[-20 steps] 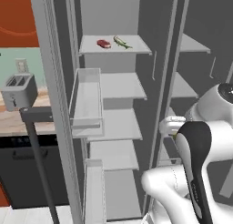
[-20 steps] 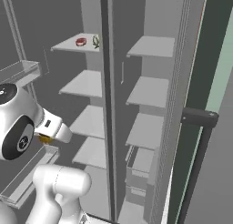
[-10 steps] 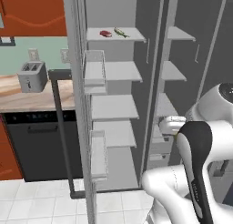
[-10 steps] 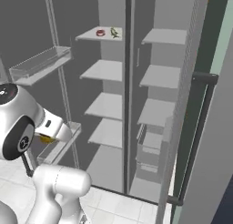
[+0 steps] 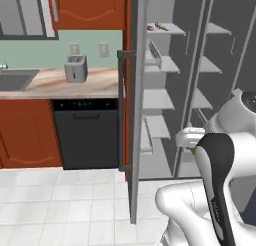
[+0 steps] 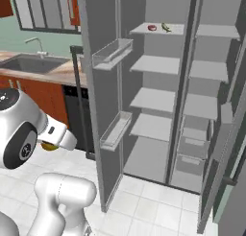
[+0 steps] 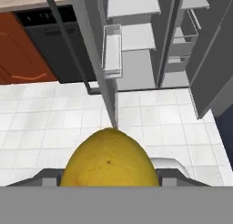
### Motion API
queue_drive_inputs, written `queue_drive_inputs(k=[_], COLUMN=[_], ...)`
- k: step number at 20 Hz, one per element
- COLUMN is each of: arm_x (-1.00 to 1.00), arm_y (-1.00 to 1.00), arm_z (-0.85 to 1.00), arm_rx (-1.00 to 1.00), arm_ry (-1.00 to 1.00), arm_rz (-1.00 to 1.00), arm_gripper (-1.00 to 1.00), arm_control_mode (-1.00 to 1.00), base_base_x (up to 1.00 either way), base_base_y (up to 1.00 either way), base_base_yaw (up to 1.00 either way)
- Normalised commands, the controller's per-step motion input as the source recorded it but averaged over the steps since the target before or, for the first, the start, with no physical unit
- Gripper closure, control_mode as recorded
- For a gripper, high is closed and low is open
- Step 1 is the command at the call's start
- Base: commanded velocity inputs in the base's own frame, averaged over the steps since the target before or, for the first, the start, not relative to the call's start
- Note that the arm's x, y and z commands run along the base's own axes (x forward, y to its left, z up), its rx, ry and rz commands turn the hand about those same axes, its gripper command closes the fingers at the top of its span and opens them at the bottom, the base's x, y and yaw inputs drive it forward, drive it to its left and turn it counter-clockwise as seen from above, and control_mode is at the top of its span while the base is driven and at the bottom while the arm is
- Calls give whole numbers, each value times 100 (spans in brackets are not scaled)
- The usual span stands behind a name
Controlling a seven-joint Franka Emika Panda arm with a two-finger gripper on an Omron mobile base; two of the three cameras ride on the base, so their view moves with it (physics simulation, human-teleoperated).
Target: Gather the cucumber and lemon from the fridge and place them on a tray on the dining counter. Then gather the steak and fish from the fridge and place them on the other tray.
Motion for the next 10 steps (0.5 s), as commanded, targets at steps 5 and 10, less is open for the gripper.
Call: queue_drive_inputs(k=[5,10], arm_x=[0,0], arm_y=[0,0], arm_z=[0,0], arm_rx=[0,0], arm_ry=[0,0], arm_rz=[0,0], arm_gripper=[100,100], arm_control_mode=[100,100], base_base_x=[-66,-38], base_base_y=[100,91], base_base_yaw=[18,47])
